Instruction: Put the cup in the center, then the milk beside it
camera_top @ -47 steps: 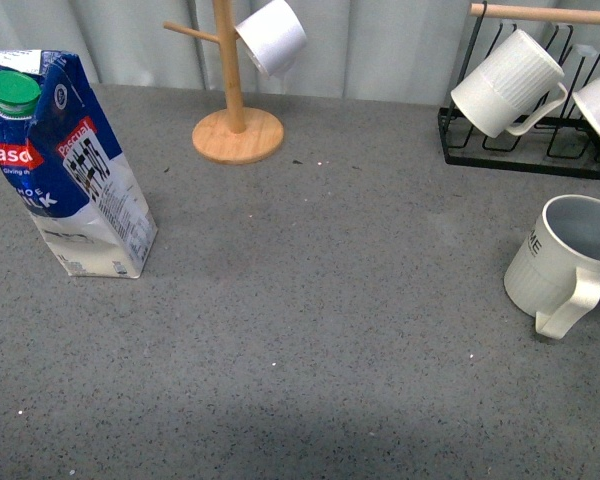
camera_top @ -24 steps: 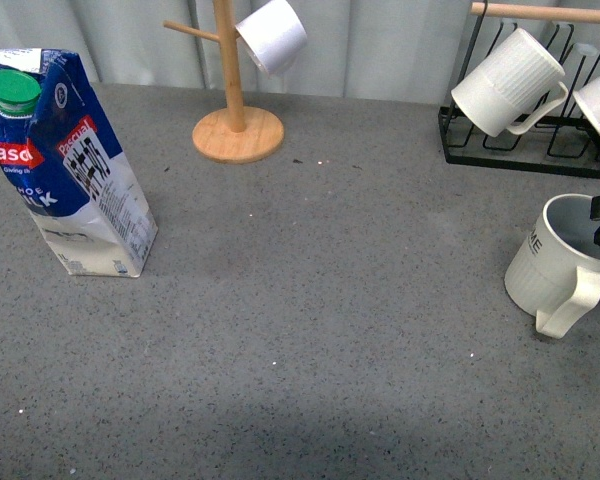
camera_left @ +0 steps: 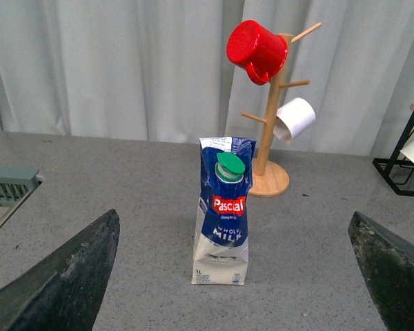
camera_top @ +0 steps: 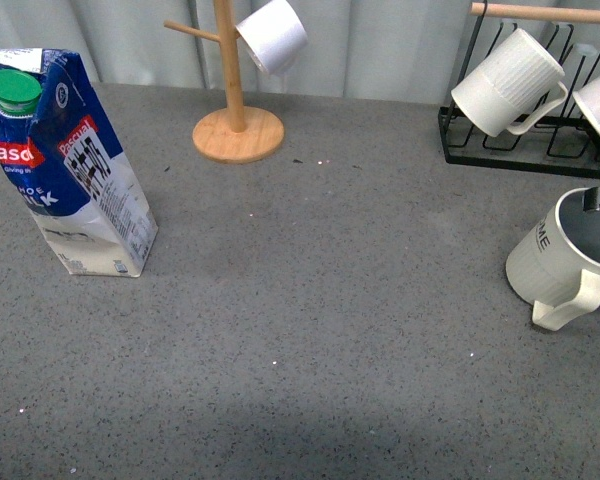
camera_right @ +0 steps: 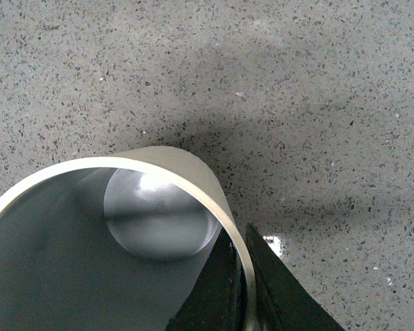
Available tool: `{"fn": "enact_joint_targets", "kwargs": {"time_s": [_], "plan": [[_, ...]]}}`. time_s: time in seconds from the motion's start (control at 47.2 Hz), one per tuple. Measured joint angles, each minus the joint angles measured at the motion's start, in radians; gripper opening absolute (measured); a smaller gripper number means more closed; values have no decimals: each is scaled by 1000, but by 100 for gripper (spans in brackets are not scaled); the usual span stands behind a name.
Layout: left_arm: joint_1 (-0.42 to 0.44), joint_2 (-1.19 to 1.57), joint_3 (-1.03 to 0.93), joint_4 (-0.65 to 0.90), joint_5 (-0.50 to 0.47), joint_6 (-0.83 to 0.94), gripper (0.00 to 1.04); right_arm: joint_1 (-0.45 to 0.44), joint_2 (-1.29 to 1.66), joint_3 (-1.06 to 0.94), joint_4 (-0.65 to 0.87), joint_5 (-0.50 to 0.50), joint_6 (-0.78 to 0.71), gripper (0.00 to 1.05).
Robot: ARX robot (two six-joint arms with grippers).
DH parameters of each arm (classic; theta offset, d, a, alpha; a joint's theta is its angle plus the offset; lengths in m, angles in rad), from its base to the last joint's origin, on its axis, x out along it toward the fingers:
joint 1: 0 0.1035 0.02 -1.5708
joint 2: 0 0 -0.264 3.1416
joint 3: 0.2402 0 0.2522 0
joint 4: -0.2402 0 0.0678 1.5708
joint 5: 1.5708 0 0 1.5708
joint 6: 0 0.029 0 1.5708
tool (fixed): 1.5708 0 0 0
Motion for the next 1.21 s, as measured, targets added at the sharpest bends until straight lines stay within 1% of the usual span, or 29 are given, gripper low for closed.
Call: {"fn": "enact_joint_targets", "kwargs": {"time_s": [0.106, 0.191, 0.296, 0.402, 0.699, 0.953, 1.207], "plan": [[0, 0, 0, 0, 0, 0, 98, 10, -4, 16, -35, 8, -2, 2], [0, 0, 0, 0, 0, 0, 98, 32, -20, 25, -73, -5, -3, 2], [0, 0, 0, 0, 0, 0, 98, 99, -46, 70, -132, -46, -1, 2], [0, 0, 0, 0, 0, 0, 98, 173, -37, 134, -175, -40, 8, 2], [0, 0, 0, 0, 0, 0, 98, 302, 80, 251, -232, -50, 66, 2], [0, 0, 0, 0, 0, 0, 98, 344, 149, 322, -270, -49, 92, 2], [0, 0, 0, 0, 0, 0, 98, 357, 158, 345, -290, -50, 98, 2]]}}
